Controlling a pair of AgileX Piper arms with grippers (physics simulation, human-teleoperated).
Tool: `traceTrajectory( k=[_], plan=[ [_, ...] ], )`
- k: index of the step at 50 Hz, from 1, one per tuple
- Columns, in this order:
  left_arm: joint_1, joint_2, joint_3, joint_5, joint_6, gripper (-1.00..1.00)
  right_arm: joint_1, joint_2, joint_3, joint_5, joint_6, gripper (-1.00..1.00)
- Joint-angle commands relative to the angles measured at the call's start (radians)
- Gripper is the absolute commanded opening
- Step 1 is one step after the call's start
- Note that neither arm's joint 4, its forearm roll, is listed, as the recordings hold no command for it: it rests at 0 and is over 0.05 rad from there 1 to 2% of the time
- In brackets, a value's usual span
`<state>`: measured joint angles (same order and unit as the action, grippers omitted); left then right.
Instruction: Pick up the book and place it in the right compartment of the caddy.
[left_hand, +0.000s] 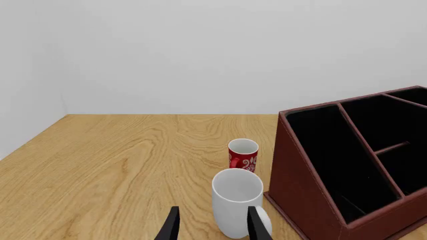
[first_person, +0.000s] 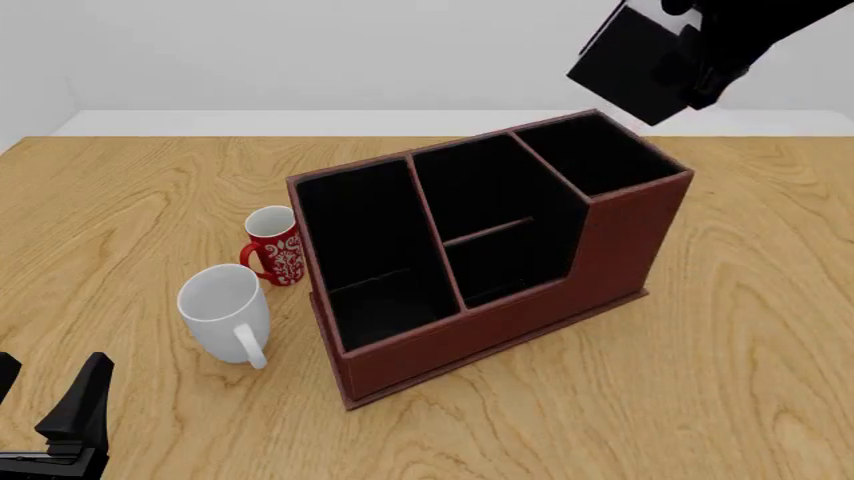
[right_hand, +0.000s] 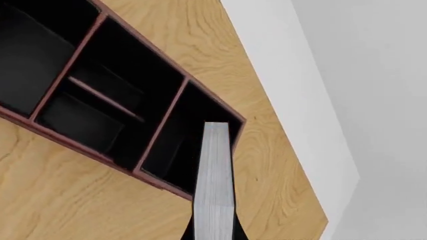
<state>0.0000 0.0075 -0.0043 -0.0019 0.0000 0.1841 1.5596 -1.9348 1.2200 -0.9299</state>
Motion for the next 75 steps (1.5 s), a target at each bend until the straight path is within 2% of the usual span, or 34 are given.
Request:
traceTrajectory(
  k=[1, 16, 41, 63, 75],
  plan=[
    [0.0, 0.0, 0.0, 0.0, 0.0, 1.0, -0.021, 0.074, -0.078, 0.0, 0.008, -1.0],
    [0.0, 0.0, 0.0, 0.0, 0.0, 1.0, -0.04, 0.146, -0.133, 0.0, 0.026, -1.0],
    [0.0, 0.0, 0.0, 0.0, 0.0, 1.0, -0.027, 0.206, -0.147, -0.013, 0.099, -1.0],
    [0.0, 0.0, 0.0, 0.0, 0.0, 1.0, -0.035, 0.193, 0.01, -0.123, 0.13, -1.0],
    [0.0, 0.0, 0.0, 0.0, 0.0, 1.0, -0.025, 0.194, 0.053, -0.161, 0.161, -1.0]
  ],
)
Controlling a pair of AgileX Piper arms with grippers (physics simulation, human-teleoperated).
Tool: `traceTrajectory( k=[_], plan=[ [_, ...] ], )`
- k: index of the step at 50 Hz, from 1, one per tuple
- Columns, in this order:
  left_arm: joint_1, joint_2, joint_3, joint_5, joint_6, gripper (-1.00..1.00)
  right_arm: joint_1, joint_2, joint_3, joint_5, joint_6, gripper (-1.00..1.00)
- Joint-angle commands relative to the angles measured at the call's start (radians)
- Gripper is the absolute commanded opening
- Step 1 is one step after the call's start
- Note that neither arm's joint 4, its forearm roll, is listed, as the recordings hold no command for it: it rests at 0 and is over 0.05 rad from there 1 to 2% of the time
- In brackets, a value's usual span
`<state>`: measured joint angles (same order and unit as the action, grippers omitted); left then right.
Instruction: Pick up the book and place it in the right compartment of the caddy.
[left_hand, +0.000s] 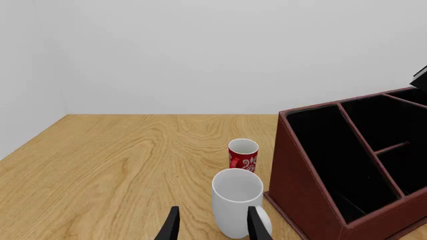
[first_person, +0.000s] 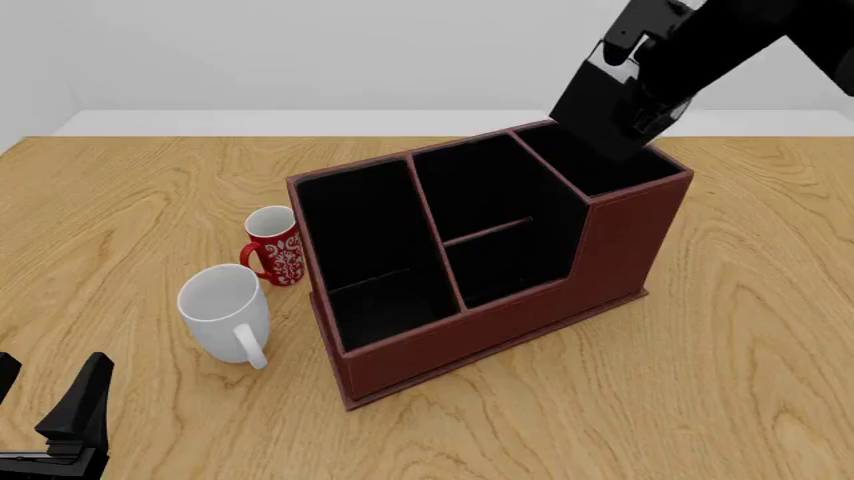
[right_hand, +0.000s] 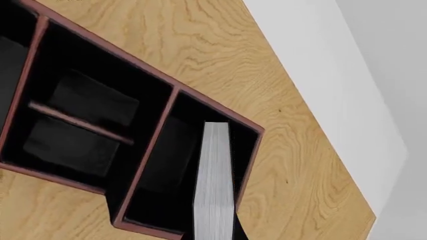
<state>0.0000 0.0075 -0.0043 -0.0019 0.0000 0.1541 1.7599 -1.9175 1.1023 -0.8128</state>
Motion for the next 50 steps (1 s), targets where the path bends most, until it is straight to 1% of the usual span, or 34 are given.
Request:
traceTrajectory(
  k=[1, 6, 11, 12, 13, 18, 36, 50],
  plan=[
    [0.0, 0.0, 0.0, 0.0, 0.0, 1.0, 0.004, -0.007, 0.046, -0.048, 0.041, -1.0],
    [0.0, 0.0, 0.0, 0.0, 0.0, 1.0, 0.017, -0.001, 0.039, -0.049, 0.061, -1.0],
    [0.0, 0.0, 0.0, 0.0, 0.0, 1.0, 0.018, 0.005, 0.051, -0.062, 0.06, -1.0],
    [0.0, 0.0, 0.0, 0.0, 0.0, 1.0, 0.029, 0.006, 0.052, -0.065, 0.075, -1.0],
    [0.0, 0.0, 0.0, 0.0, 0.0, 1.0, 0.023, 0.01, 0.054, -0.07, 0.068, -1.0],
    [0.0, 0.0, 0.0, 0.0, 0.0, 1.0, 0.028, 0.016, 0.062, -0.078, 0.078, -1.0],
    [0.0, 0.0, 0.0, 0.0, 0.0, 1.0, 0.008, 0.024, 0.092, -0.089, 0.076, -1.0],
    [0.0, 0.0, 0.0, 0.0, 0.0, 1.0, 0.015, 0.034, 0.12, -0.11, 0.098, -1.0]
  ],
)
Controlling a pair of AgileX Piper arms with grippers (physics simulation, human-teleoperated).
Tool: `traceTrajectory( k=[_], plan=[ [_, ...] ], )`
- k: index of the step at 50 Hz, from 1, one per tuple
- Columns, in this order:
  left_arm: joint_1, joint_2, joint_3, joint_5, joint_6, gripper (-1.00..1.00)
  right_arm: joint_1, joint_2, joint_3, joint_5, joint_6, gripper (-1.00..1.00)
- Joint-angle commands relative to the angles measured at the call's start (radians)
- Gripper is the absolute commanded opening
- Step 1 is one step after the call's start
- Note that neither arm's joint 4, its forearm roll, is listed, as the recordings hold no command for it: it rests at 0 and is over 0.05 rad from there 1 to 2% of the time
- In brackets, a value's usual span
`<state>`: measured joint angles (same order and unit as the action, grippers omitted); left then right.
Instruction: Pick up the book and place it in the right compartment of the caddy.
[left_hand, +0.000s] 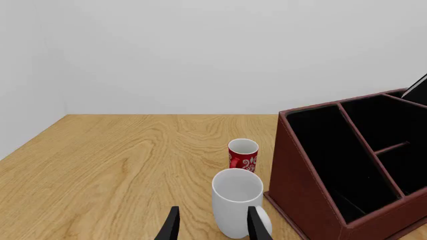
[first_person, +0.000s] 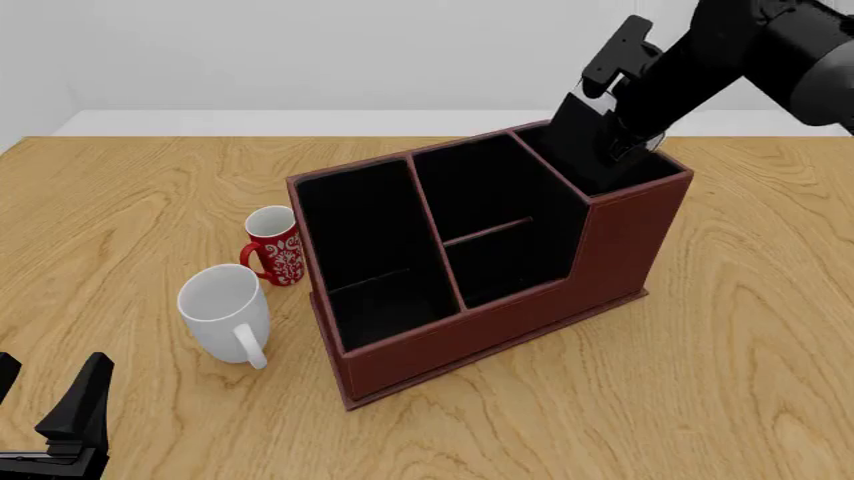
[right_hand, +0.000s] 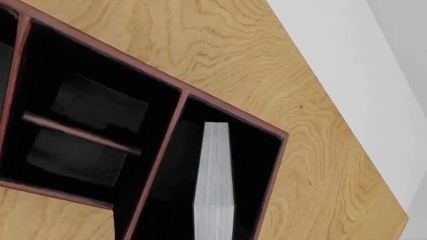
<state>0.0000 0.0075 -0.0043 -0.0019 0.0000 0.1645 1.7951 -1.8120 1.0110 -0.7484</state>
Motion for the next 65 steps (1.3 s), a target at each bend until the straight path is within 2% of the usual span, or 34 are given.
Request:
traceTrajectory(
  k=[1, 26, 40, 41, 51, 57, 59, 65],
  plan=[
    [0.0, 0.0, 0.0, 0.0, 0.0, 1.0, 0.002, 0.002, 0.012, -0.021, 0.033, -1.0],
    [0.0, 0.0, 0.0, 0.0, 0.0, 1.0, 0.0, 0.051, 0.028, -0.047, 0.063, -1.0],
    [0.0, 0.0, 0.0, 0.0, 0.0, 1.0, -0.029, 0.091, 0.008, -0.06, 0.04, -1.0],
    [0.0, 0.0, 0.0, 0.0, 0.0, 1.0, -0.03, 0.093, -0.002, -0.06, 0.038, 1.0],
    [0.0, 0.0, 0.0, 0.0, 0.0, 1.0, -0.013, 0.074, -0.02, -0.047, 0.027, 1.0],
    [0.0, 0.0, 0.0, 0.0, 0.0, 1.0, -0.013, 0.03, 0.005, -0.065, -0.001, 1.0],
    [0.0, 0.0, 0.0, 0.0, 0.0, 1.0, -0.005, 0.021, 0.007, -0.067, 0.009, 1.0],
    [0.0, 0.0, 0.0, 0.0, 0.0, 1.0, 0.019, -0.074, 0.127, -0.133, -0.001, 1.0]
  ],
)
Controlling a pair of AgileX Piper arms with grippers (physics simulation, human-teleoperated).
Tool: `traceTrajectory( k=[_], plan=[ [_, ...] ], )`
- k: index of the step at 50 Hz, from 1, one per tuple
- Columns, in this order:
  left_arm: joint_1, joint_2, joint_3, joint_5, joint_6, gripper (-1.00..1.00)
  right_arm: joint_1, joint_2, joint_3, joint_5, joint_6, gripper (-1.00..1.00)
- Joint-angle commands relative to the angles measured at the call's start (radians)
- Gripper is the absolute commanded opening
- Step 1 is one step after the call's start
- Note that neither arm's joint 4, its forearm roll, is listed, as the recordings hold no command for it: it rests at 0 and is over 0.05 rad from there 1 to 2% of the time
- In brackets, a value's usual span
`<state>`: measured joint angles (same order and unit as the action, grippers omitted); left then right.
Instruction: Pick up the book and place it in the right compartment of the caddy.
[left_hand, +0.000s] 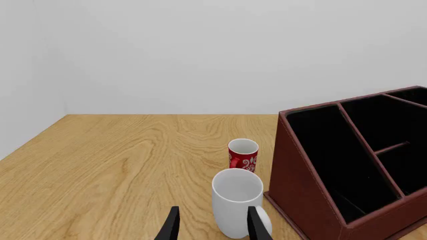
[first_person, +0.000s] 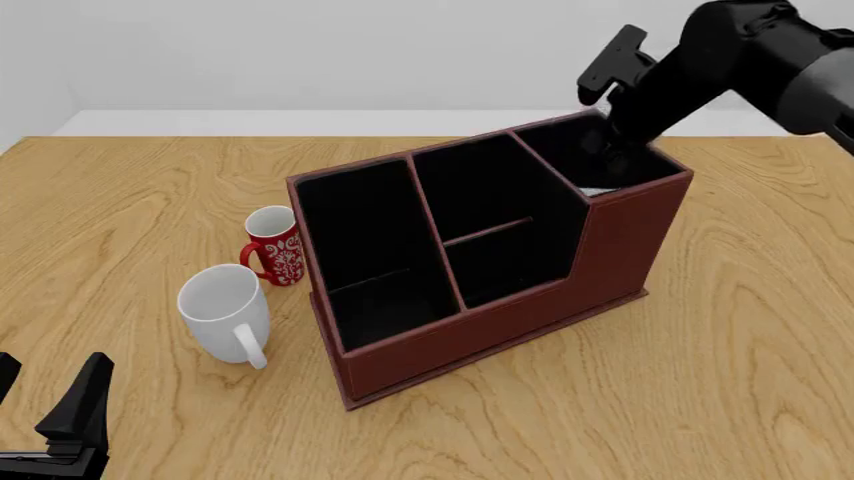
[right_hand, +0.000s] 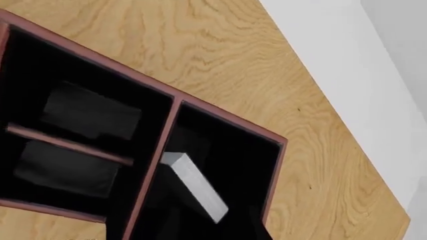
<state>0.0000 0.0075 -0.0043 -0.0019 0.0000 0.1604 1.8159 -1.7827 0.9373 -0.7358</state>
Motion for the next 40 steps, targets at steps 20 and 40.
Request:
traceTrajectory(
  k=[20, 40],
  plan=[
    [0.0, 0.0, 0.0, 0.0, 0.0, 1.0, 0.065, -0.42, 0.529, -0.339, -0.004, 1.0],
    [0.0, 0.0, 0.0, 0.0, 0.0, 1.0, 0.057, -0.731, 0.927, -0.725, 0.014, 1.0]
  ],
)
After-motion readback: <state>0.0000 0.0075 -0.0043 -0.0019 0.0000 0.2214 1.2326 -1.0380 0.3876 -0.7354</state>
